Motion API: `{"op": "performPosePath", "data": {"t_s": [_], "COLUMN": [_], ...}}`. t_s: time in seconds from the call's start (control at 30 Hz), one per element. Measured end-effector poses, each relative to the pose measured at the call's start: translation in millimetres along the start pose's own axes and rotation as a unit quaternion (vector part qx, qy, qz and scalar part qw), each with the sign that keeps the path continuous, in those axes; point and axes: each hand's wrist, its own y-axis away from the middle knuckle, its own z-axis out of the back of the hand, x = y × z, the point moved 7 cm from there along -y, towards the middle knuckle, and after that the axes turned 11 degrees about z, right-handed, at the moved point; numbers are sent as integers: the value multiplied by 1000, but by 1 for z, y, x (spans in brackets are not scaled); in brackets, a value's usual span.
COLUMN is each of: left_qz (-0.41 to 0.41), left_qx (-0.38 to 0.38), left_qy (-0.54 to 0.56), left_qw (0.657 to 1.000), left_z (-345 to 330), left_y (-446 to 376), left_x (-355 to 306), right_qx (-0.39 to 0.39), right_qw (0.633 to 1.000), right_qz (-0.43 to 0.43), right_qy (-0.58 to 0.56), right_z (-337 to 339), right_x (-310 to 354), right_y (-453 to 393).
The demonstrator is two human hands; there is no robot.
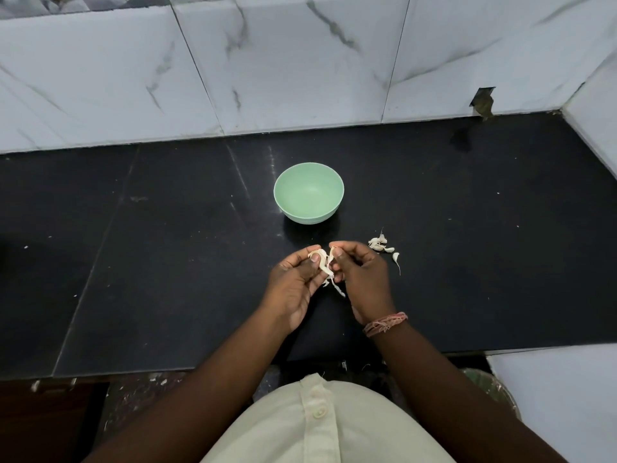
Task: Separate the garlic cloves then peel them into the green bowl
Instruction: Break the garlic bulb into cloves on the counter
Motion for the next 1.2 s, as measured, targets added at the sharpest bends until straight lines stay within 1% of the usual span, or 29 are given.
{"op": "performPosePath", "data": {"t_s": [0.07,0.17,0.23,0.33,0.4,0.47,0.6,0.67,0.77,0.87,0.9,0.97,1.07,1.13,1.2], "left_qz": [0,1,7,13,19,26,49,30,-11,-33,-38,-42,-30,-18,-14], "left_qx": [-8,-19,-27,-29,-33,-34,1,-1,-23,-43,-48,-49,-44,-50,-56], "left_qy": [16,46,46,34,8,-42,-159,-195,-216,-234,-242,-253,-241,-227,-215], "left_qw": [1000,999,999,999,999,998,986,980,976,971,968,965,969,973,975], "left_z": [4,9,13,14,12,8,-12,-14,-9,-4,-2,0,3,8,11], "left_y": [-2,-5,-7,-9,-9,-9,-5,-5,-4,-2,-2,-2,-3,-5,-7], "left_x": [-1,-2,0,4,5,5,10,12,10,4,1,-2,-2,-1,-1], "right_qx": [-10,-41,-55,-64,-58,-47,-14,0,3,21,28,36,55,63,43], "right_qw": [997,980,973,971,974,981,999,999,997,996,997,998,974,963,962], "right_qz": [-40,-106,-118,-116,-110,-99,-33,3,36,36,19,-40,-130,-153,-159], "right_qy": [-67,-164,-193,-198,-187,-158,-17,39,61,80,63,-23,-176,-214,-219], "right_z": [0,6,13,23,26,27,27,22,16,8,4,-3,-13,-14,-8], "right_x": [-8,-17,-18,-18,-17,-15,-10,-5,0,-1,-4,-10,-15,-17,-21], "right_y": [2,4,3,0,-1,-1,-1,1,3,3,4,6,11,11,8]}}
